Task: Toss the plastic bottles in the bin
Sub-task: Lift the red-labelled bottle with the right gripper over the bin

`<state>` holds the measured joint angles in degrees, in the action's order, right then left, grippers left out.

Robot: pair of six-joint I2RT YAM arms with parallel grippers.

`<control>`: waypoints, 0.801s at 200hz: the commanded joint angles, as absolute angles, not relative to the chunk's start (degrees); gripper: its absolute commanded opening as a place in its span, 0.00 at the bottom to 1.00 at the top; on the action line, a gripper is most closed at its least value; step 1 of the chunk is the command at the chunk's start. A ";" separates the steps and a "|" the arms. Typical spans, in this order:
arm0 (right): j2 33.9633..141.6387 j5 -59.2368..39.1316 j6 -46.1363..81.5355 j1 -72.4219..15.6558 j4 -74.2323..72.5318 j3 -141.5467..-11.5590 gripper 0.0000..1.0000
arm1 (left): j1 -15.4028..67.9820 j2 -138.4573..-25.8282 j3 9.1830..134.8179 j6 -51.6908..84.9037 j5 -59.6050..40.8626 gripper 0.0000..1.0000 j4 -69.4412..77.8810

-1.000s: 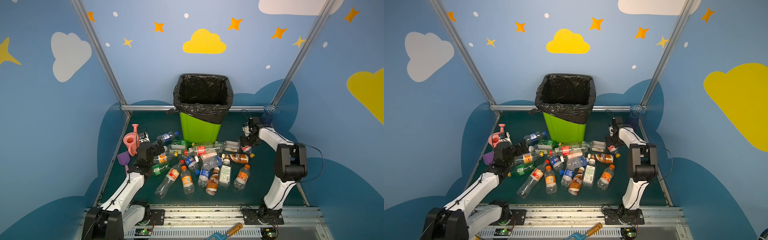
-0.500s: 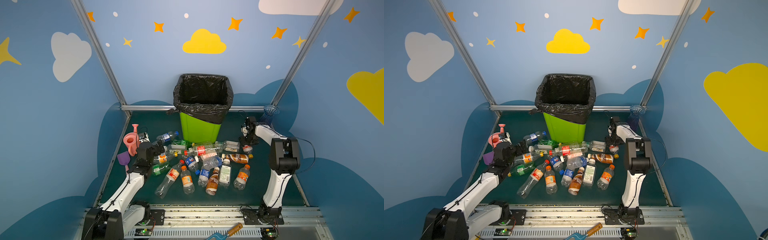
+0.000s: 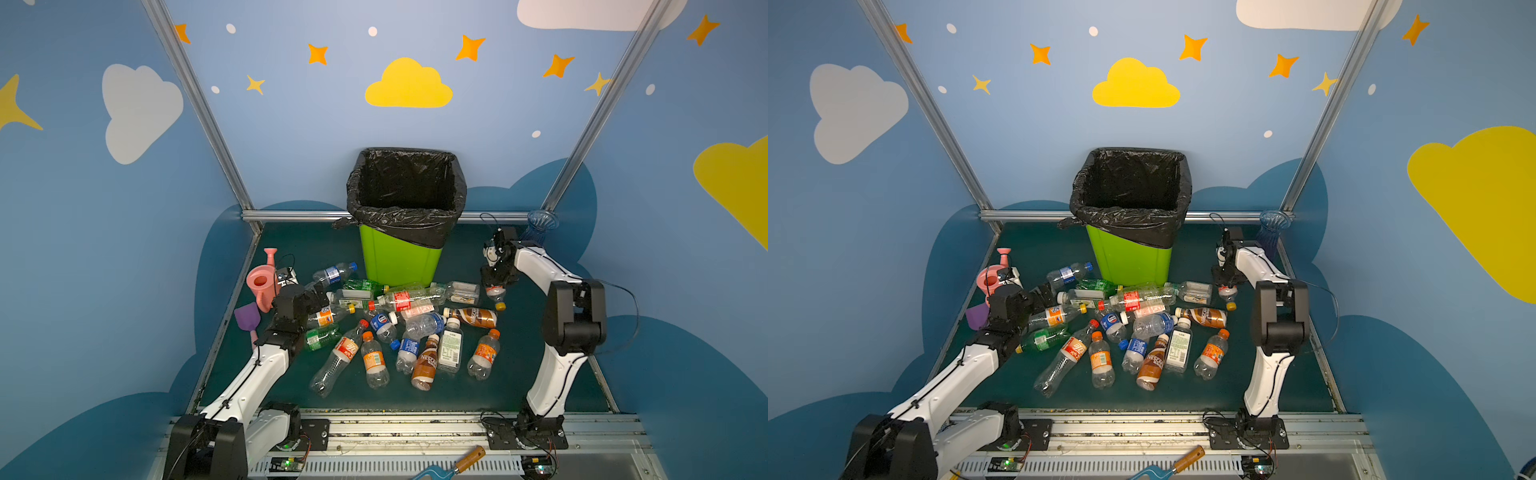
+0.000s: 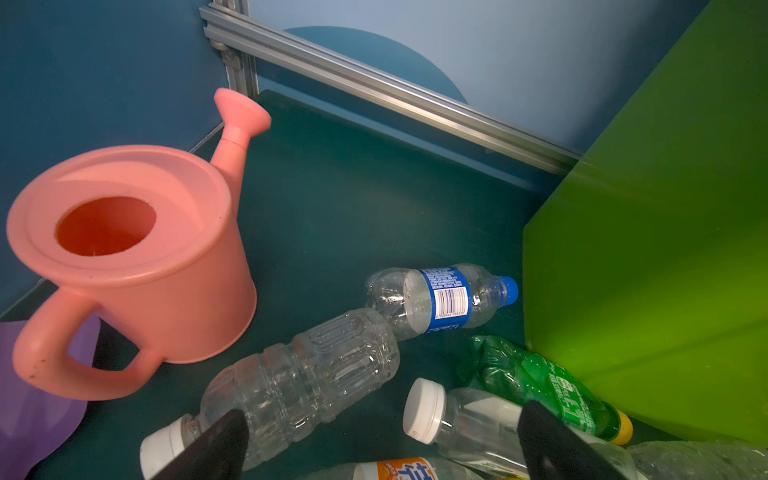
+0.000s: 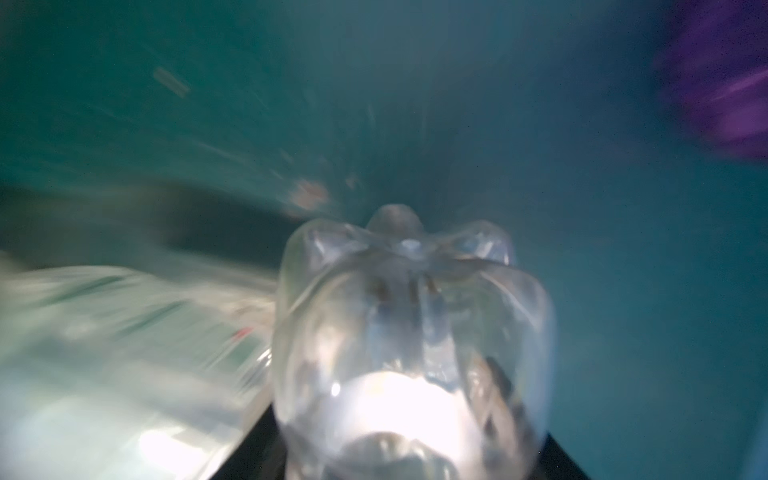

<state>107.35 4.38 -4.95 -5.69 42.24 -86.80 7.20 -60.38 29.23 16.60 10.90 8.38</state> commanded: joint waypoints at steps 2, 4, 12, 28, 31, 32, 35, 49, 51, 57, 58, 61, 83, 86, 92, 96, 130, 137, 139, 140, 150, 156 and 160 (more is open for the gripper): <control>92.30 2.04 -1.97 -5.45 38.52 -90.21 0.40 | 7.29 -60.65 30.75 17.65 12.19 1.00 6.59; 90.99 1.98 -1.70 -5.52 38.04 -90.29 0.40 | 7.29 -60.71 30.76 17.66 12.21 1.00 6.59; 86.49 2.44 -0.04 -5.59 35.45 -90.27 0.39 | 7.29 -60.90 30.84 17.89 12.31 1.00 6.59; 77.91 1.82 2.20 -5.54 27.37 -88.68 0.40 | 7.29 -61.85 31.09 18.95 12.49 1.00 6.55; 76.41 1.72 2.59 -5.54 26.02 -88.53 0.40 | 7.29 -62.05 31.15 19.06 12.60 1.00 6.47; 75.87 1.65 2.88 -5.54 25.53 -88.47 0.40 | 7.29 -62.09 31.18 19.15 12.59 1.00 6.48; 74.46 1.68 3.50 -5.54 24.40 -88.42 0.41 | 7.29 -62.28 31.26 19.24 12.49 1.00 6.46; 69.08 1.21 6.24 -5.54 19.10 -88.35 0.43 | 7.29 -63.21 31.83 19.66 12.32 1.00 6.11; 68.41 1.02 6.84 -5.54 17.82 -88.38 0.44 | 7.29 -63.42 31.86 19.73 12.31 1.00 6.08; 66.95 0.32 8.04 -5.55 15.72 -88.33 0.45 | 7.29 -63.73 32.11 19.73 12.14 1.00 6.01; 66.74 0.25 8.28 -5.54 15.29 -88.37 0.45 | 7.29 -63.81 32.09 19.71 12.09 1.00 6.04; 66.15 0.04 9.12 -5.55 14.00 -88.34 0.45 | 7.29 -64.00 32.21 19.77 11.97 1.00 6.06; 66.58 -4.10 16.87 -5.61 6.52 -91.29 0.46 | 7.27 -65.19 32.93 20.34 11.22 1.00 6.18; 67.37 -4.93 17.97 -5.64 6.12 -92.33 0.46 | 7.29 -65.21 33.02 20.38 11.09 1.00 6.16; 69.37 -7.33 20.47 -5.87 5.46 -94.44 0.46 | 7.30 -65.30 33.18 20.53 10.70 1.00 6.15; 71.03 -9.29 21.79 -6.01 5.09 -96.27 0.46 | 7.33 -65.30 33.21 20.61 10.56 1.00 6.15; 93.01 -19.79 21.37 -15.10 12.37 -120.98 0.51 | 7.29 -64.92 34.13 20.83 10.13 1.00 5.08; 99.58 -22.05 18.14 -17.72 18.99 -130.70 0.54 | 7.29 -64.86 34.40 20.92 9.95 1.00 4.56; 101.58 -22.54 16.99 -18.56 21.27 -133.84 0.55 | 7.29 -64.84 34.48 20.98 9.94 1.00 4.46; 102.60 -22.83 16.50 -18.95 22.41 -134.64 0.56 | 7.29 -64.85 34.51 20.99 9.98 1.00 4.38; 112.89 -23.44 11.50 -22.37 34.58 -152.43 0.68 | 7.37 -64.76 34.74 21.17 9.93 1.00 3.77; 118.37 -22.55 9.29 -23.80 40.88 -161.85 0.75 | 7.36 -64.56 34.80 21.18 9.97 1.00 3.49; 121.49 -21.95 8.47 -24.38 44.08 -166.80 0.79 | 7.37 -64.47 34.86 21.22 10.08 1.00 3.24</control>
